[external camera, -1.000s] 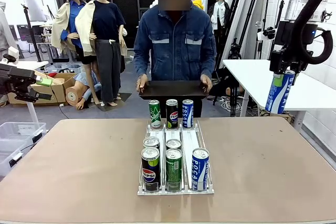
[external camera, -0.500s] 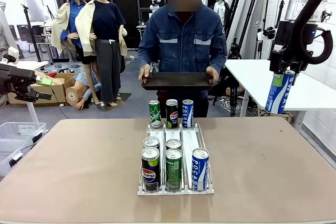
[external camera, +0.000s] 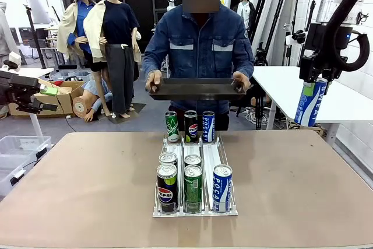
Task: Retrieve and hand over the desired beverage to the person.
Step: Place the picked can on the Handle tray extended by the person.
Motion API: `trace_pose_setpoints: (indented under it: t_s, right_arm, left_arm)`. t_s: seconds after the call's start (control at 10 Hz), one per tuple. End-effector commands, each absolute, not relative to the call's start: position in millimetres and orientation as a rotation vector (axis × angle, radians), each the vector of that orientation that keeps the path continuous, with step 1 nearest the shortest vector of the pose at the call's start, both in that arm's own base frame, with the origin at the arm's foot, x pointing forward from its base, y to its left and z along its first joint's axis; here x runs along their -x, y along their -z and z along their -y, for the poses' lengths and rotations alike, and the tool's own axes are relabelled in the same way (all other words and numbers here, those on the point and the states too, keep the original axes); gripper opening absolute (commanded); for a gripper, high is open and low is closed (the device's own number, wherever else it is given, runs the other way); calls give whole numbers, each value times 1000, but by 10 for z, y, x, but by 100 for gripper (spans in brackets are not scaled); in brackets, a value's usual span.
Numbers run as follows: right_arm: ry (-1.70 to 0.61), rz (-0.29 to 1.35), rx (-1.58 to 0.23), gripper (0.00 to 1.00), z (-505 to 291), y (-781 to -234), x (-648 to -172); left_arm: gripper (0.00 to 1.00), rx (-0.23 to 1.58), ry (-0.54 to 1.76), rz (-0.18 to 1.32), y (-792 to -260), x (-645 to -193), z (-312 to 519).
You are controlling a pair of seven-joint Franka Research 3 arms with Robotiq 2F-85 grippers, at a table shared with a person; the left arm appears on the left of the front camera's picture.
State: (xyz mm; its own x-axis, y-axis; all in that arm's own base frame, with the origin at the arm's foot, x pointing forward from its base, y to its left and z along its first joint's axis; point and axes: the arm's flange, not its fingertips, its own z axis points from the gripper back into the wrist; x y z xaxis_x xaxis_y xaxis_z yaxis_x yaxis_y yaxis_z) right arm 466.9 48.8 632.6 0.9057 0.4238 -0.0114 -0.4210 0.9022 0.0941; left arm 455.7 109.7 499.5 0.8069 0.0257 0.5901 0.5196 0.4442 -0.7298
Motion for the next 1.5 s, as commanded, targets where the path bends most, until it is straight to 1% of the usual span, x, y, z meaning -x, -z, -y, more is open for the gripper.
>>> trace_pose_setpoints:
  t_s: [0.0, 0.6, 0.8, 1.1, 1.4]
  right_arm:
    - [-432, -28, -83, 0, -502, -6371, -4670]
    - [-437, -32, -90, 0, -488, -6326, -4669]
    - [-483, 18, -115, 0, -854, -6364, -4742]
    - [-549, 11, -102, 0, -1333, -6463, -4803]
    - [-654, 0, -93, 0, -1874, -6421, -4854]
  left_arm:
    - [100, 1086, 326, 582, -5012, -4551, -1104]
    - [100, 1086, 326, 582, -5012, -4551, -1104]
    - [100, 1086, 326, 582, -5012, -4551, -1104]
    - [100, 1086, 326, 582, -5012, -4551, -1104]
    - [100, 1086, 326, 582, -5012, -4551, -1104]
